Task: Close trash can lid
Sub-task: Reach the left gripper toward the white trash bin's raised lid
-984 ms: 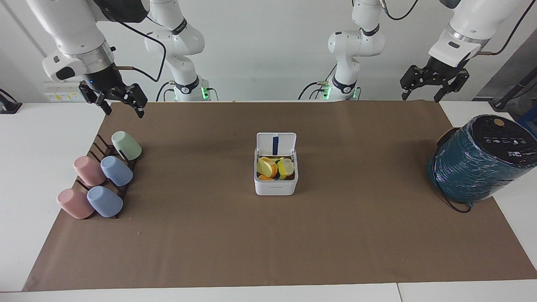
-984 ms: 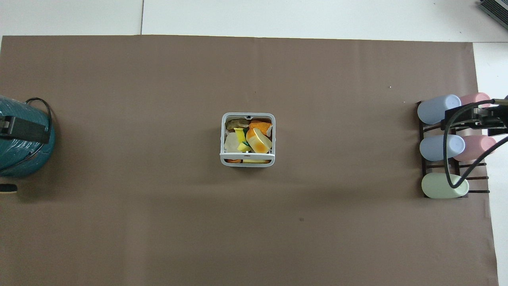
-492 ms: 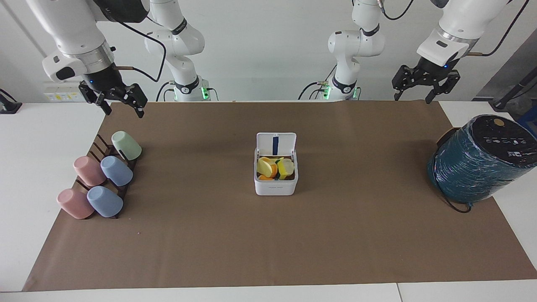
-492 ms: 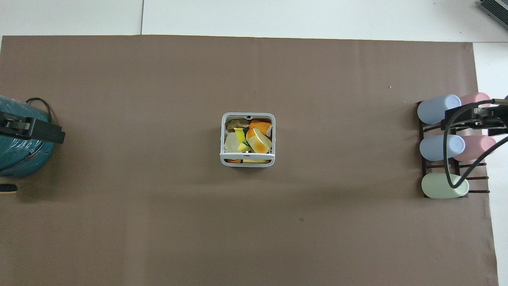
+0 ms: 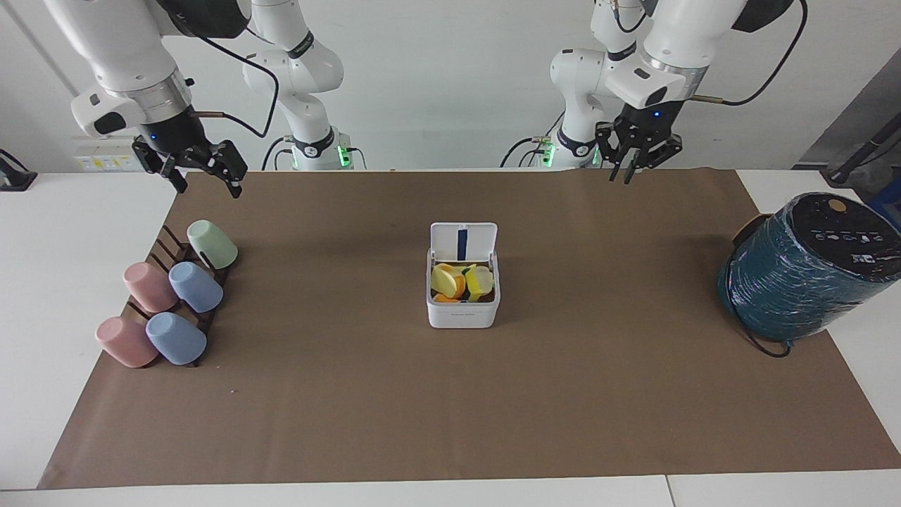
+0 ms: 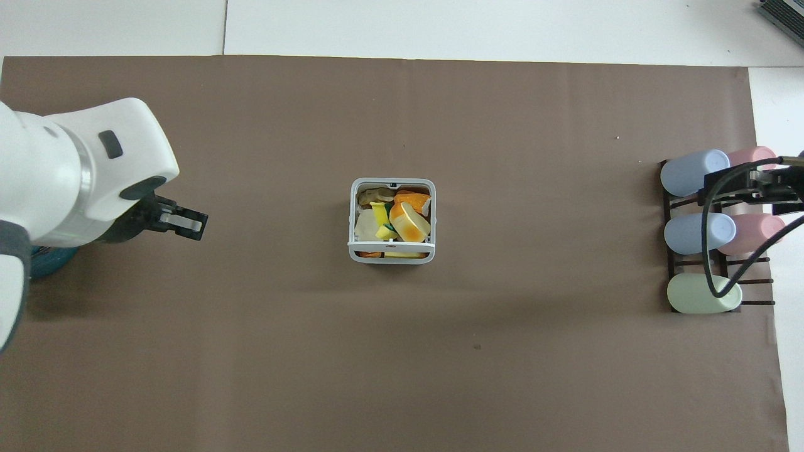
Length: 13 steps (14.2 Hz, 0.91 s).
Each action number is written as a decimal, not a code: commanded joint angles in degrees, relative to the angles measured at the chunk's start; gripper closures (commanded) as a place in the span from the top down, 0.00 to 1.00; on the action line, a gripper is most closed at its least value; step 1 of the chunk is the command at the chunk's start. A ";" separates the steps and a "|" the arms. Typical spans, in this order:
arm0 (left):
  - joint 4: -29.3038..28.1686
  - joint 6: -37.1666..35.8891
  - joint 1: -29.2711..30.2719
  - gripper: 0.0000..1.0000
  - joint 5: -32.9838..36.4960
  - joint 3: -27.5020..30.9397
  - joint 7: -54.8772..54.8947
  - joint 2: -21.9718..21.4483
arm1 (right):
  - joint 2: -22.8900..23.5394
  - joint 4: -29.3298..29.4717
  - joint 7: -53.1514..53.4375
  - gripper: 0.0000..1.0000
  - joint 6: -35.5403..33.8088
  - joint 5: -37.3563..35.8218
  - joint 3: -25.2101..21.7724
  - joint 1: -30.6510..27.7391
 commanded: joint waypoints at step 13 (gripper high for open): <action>-9.44 16.31 -20.92 0.00 -3.91 0.33 -19.10 5.63 | -1.51 -1.75 -1.74 1.00 0.51 -0.65 -0.03 -0.29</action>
